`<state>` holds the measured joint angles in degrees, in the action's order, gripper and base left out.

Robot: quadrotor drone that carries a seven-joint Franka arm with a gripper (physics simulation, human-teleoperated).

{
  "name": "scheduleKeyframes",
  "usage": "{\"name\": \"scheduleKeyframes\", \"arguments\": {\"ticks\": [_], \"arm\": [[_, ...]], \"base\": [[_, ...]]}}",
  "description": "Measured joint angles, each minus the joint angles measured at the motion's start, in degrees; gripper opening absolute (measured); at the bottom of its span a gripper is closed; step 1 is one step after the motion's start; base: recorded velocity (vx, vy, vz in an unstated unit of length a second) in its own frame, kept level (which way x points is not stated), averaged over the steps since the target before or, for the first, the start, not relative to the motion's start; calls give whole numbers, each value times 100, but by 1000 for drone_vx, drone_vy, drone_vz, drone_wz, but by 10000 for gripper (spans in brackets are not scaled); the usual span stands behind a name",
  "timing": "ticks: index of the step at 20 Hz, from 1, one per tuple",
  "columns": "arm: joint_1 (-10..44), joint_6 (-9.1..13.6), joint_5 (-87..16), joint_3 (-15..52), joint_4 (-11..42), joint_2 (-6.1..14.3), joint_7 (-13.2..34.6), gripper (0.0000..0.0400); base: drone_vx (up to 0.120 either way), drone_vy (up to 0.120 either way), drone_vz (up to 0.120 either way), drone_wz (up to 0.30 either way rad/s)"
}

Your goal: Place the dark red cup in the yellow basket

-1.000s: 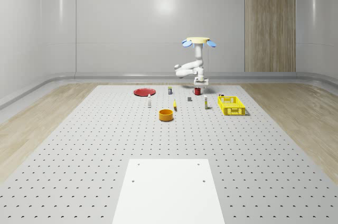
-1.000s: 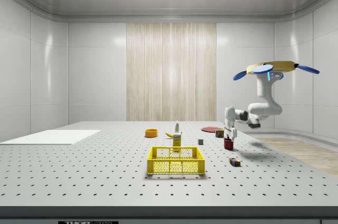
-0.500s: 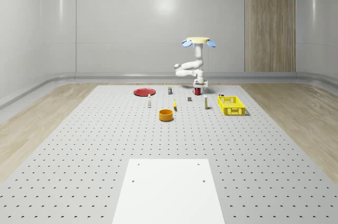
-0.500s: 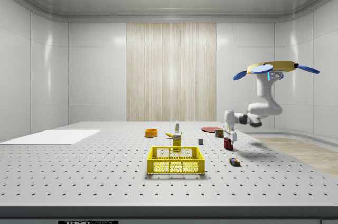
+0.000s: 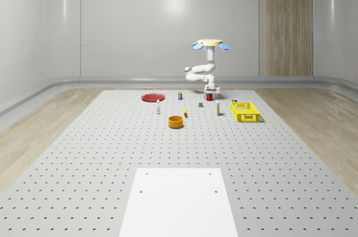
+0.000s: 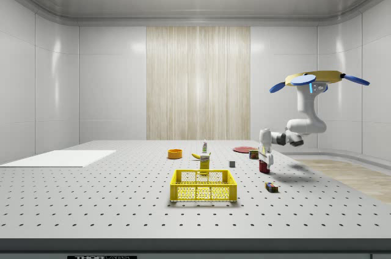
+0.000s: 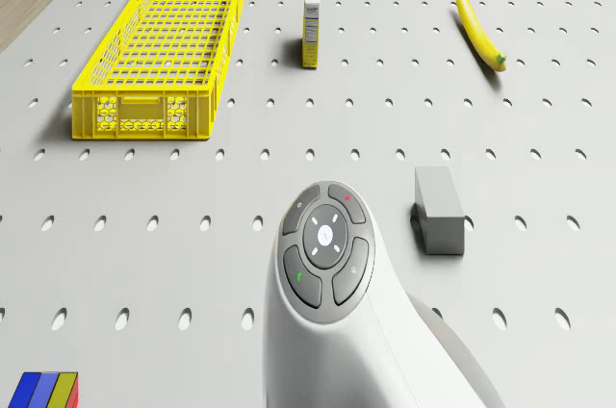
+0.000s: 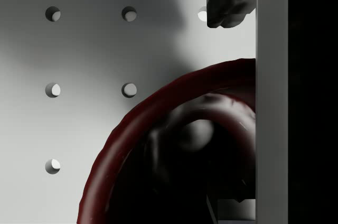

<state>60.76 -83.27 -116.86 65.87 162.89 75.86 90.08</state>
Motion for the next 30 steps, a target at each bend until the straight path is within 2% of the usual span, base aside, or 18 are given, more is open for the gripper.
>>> {"name": "scheduleKeyframes", "arguments": {"ticks": [15, 16, 17, 19, 21, 24, 26, 30], "arm": [[248, -118, 69, 55, -96, 93, 158, 400], [259, -126, 75, 60, -101, 101, 163, 376], [268, -135, 81, 65, -105, 109, 168, 315], [284, -153, 93, 73, -112, 127, 177, 231], [297, -170, 104, 79, -116, 145, 186, 179], [314, -196, 119, 88, -122, 173, 207, 140], [328, -214, 125, 95, -124, 198, 337, 134], [344, -236, 128, 102, -126, 227, 197, 134]], "base": [[0, 0, 0, 0], [0, 0, 0, 0], [0, 0, 0, 0], [0, 0, 0, 0], [0, 0, 0, 0], [0, 0, 0, 0], [0, 0, 0, 0], [0, 0, 0, 0]]}}
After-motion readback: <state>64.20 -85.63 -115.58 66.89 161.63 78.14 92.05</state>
